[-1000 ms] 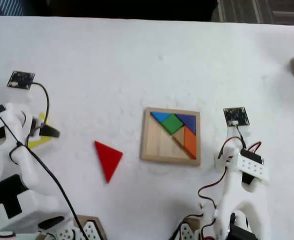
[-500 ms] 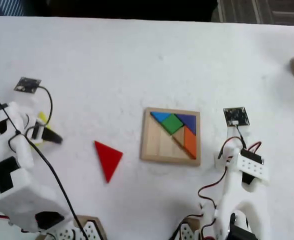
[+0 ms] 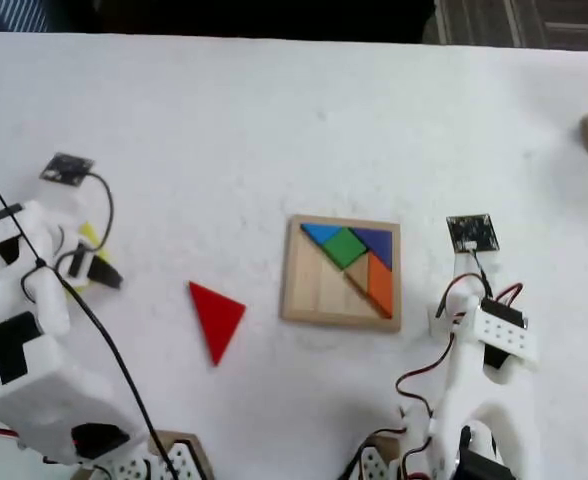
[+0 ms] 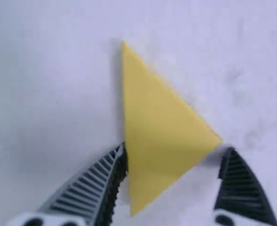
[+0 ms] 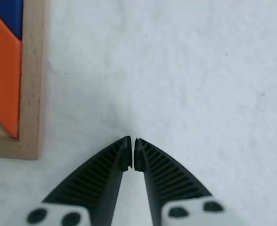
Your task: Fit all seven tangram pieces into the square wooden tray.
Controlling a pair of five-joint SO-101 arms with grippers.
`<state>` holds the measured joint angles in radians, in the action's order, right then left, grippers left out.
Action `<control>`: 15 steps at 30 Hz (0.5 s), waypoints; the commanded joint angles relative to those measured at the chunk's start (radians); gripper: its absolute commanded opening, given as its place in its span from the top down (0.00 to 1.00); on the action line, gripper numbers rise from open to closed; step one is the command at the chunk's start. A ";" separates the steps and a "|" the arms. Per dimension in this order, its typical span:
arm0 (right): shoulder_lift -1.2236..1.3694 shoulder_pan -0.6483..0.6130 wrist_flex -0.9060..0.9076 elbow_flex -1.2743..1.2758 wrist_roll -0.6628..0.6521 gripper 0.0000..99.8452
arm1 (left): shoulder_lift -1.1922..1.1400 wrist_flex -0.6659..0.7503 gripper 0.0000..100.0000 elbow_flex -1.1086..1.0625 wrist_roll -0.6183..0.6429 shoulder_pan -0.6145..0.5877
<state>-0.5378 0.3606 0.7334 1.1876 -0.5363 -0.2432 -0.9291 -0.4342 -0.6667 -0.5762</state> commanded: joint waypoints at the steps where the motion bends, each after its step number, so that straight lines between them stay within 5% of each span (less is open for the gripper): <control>1: -0.038 -0.012 0.013 -0.005 -0.009 0.98 | -0.005 0.023 0.85 0.031 -0.008 0.038; 15: -0.038 -0.012 0.013 -0.005 -0.009 0.98 | -0.002 0.015 0.87 0.032 0.002 0.031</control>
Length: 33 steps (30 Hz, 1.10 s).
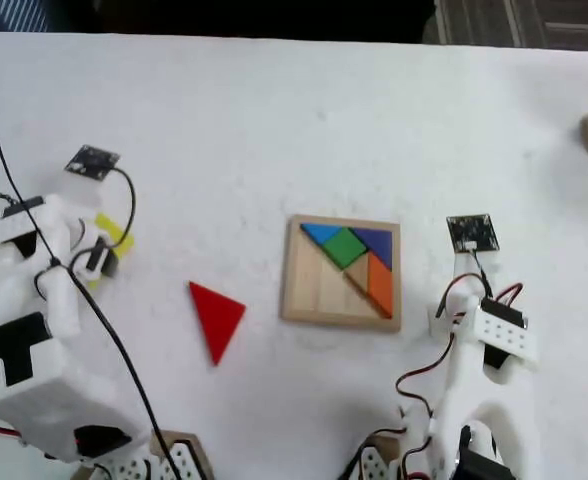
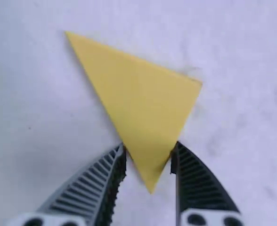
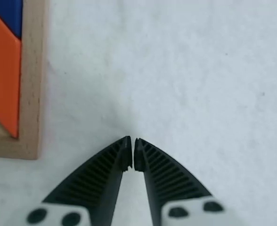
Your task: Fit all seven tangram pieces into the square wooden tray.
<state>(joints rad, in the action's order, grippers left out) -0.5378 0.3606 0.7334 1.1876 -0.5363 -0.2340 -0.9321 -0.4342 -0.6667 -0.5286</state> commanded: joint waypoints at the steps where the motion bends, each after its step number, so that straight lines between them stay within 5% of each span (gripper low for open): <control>1: -0.038 -0.012 0.013 -0.005 -0.009 0.98 | -0.010 0.018 0.87 0.032 0.002 -0.016; 5: -0.038 -0.012 0.013 -0.005 -0.009 0.98 | 0.031 0.018 0.87 0.051 0.040 -0.035; 19: -0.038 -0.010 0.013 -0.005 -0.009 0.98 | 0.102 0.025 0.86 0.098 0.566 -0.076; 27: -0.038 -0.010 0.013 -0.005 -0.009 0.98 | 0.102 0.017 0.85 0.190 0.572 -0.012; 33: -0.038 -0.010 0.013 -0.005 -0.009 0.98 | 0.099 -0.086 0.68 0.193 0.387 0.073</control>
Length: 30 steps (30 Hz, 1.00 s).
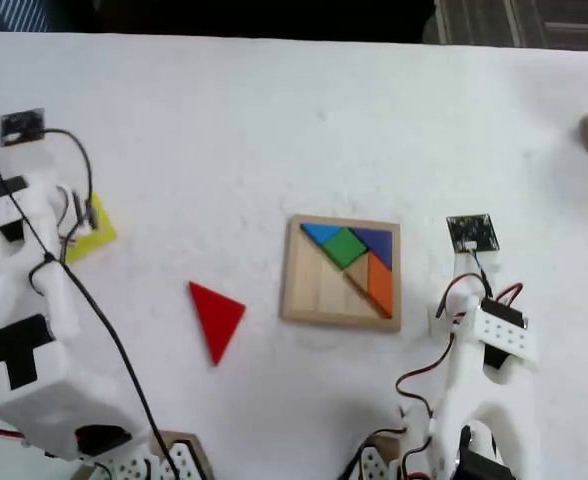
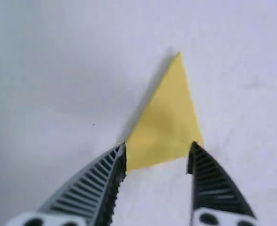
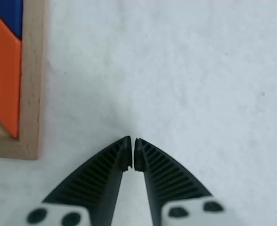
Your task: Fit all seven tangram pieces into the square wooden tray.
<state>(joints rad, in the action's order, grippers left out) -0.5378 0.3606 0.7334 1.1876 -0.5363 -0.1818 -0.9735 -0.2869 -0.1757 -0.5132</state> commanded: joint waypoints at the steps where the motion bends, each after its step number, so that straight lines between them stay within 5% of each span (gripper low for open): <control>1: -0.038 -0.010 0.013 -0.005 -0.009 0.98 | 0.045 -0.055 0.66 0.043 -0.140 0.070; 30: -0.038 -0.008 0.013 -0.005 -0.011 0.98 | -0.289 -0.020 0.68 0.273 -0.310 -0.021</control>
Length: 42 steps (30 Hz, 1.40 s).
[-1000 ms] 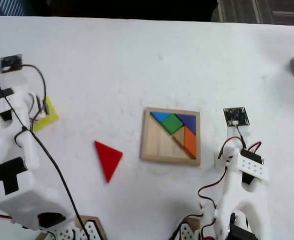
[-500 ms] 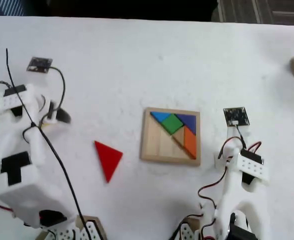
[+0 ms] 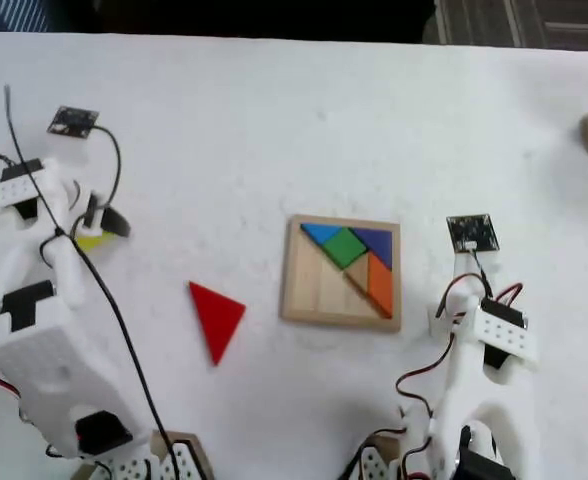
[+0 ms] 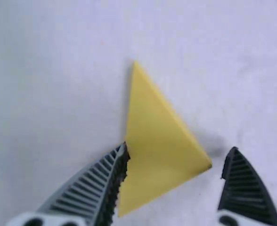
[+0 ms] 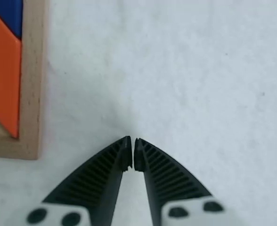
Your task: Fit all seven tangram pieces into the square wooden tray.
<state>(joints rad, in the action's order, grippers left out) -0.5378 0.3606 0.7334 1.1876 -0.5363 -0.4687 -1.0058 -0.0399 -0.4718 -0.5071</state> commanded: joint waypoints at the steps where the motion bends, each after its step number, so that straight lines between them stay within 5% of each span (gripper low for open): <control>1: -0.038 -0.008 0.013 -0.005 -0.011 0.98 | -0.004 0.014 0.68 0.026 -0.014 -0.028; 18: -0.038 -0.007 0.013 -0.005 -0.011 0.98 | -0.007 0.014 0.68 0.025 -0.040 -0.030; 25: -0.038 -0.007 0.013 -0.005 -0.011 0.98 | -0.007 0.066 0.81 0.025 0.015 -0.027; 36: -0.038 -0.007 0.013 -0.005 -0.011 0.98 | 0.007 0.063 0.82 0.029 0.020 -0.028; 42: -0.038 -0.008 0.013 -0.005 -0.011 0.98 | 0.107 0.038 0.81 0.058 0.242 -0.031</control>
<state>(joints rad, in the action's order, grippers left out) -0.5378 0.3606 0.7334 1.1876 -0.5363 -0.4595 -0.9782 -0.0384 -0.3491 -0.5240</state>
